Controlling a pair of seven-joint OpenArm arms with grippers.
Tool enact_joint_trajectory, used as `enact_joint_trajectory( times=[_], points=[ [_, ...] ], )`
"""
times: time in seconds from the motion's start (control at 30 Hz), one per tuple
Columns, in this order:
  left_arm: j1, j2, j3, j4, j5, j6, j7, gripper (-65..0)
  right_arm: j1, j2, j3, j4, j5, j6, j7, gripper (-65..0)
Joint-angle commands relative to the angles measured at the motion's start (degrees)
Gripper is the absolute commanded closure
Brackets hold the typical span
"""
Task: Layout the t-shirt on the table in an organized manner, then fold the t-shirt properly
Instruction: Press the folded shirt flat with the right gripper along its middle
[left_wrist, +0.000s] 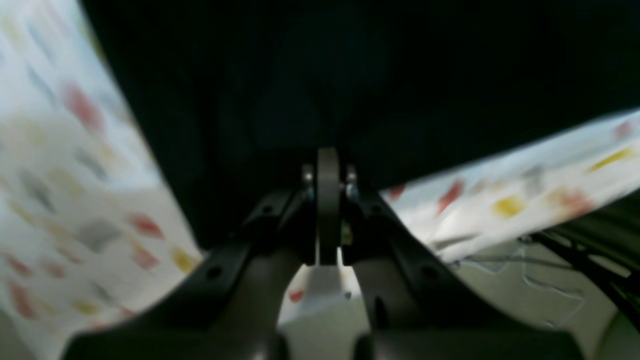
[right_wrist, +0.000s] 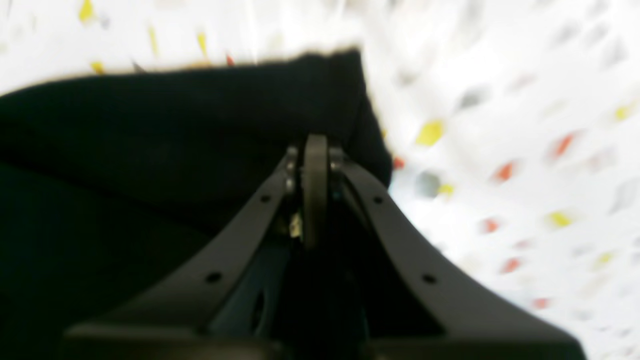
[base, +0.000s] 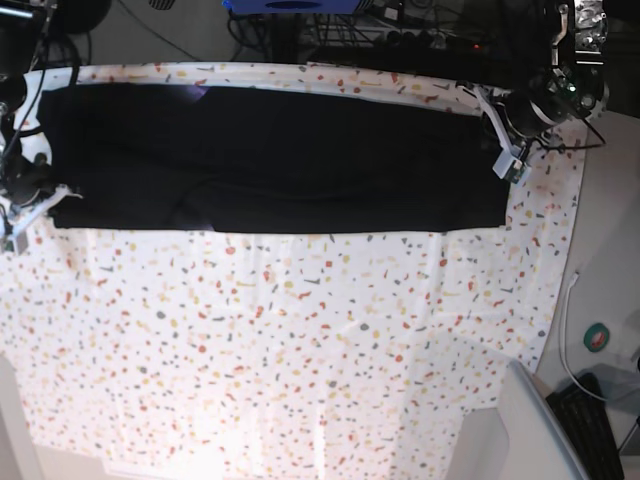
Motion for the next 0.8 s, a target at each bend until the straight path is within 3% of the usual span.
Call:
enact_joint_trajectory(
  times=[0.0,0.1,0.23,0.3,0.37,0.43,0.53,0.6,0.67,0.77],
  points=[
    [1.3,-1.9,-1.4,3.4,0.0,0.1,1.4,0.0,-0.9,1.6,0.7,3.9,0.6,0.2,0.3,0.0],
    [6.0,-2.6,-6.9,11.1,-0.3,0.0,3.9,0.0,-6.6,1.2,0.7,16.1,0.7,0.2,-2.9,0.0],
    [6.8,-2.5,-13.4,14.1,-0.3,0.0,3.8,0.0,-13.7,-4.1,-1.0,33.2,0.7,0.5,-7.4,0.0],
    [5.2,-1.9,-16.7,11.5,-0.3,0.0,3.8,0.0,-15.7,-7.3,-6.6,39.4,0.0,0.4,-9.3,0.0],
    [3.3,-1.8,-21.2,7.2,-0.3,-0.1,3.7,0.0,-16.3,-7.8,-14.2,42.2,-3.8,0.3,-10.7,0.0],
    [1.0,-1.5,-27.2,1.7,-0.4,-1.3,3.6,0.0,-15.0,-7.8,-24.1,42.3,-9.4,0.3,-11.7,-1.8],
    [-2.1,0.6,-35.8,-5.4,0.0,-4.5,3.7,0.0,-11.4,-9.5,-36.5,40.1,-16.5,0.2,-12.0,-22.7],
    [-2.6,1.3,-38.2,-6.8,0.1,-6.3,4.0,0.0,-9.0,-11.2,-40.4,37.3,-19.4,0.2,-11.7,-31.7],
    [-1.9,2.2,-38.4,-7.1,0.1,-6.5,4.0,0.0,-6.3,-13.9,-42.9,33.7,-22.1,0.2,-11.6,-32.1],
    [-0.2,2.7,-38.1,-7.2,0.1,-6.6,3.8,0.0,-2.4,-16.9,-45.7,29.0,-23.9,0.4,-11.6,-26.6]
  ],
)
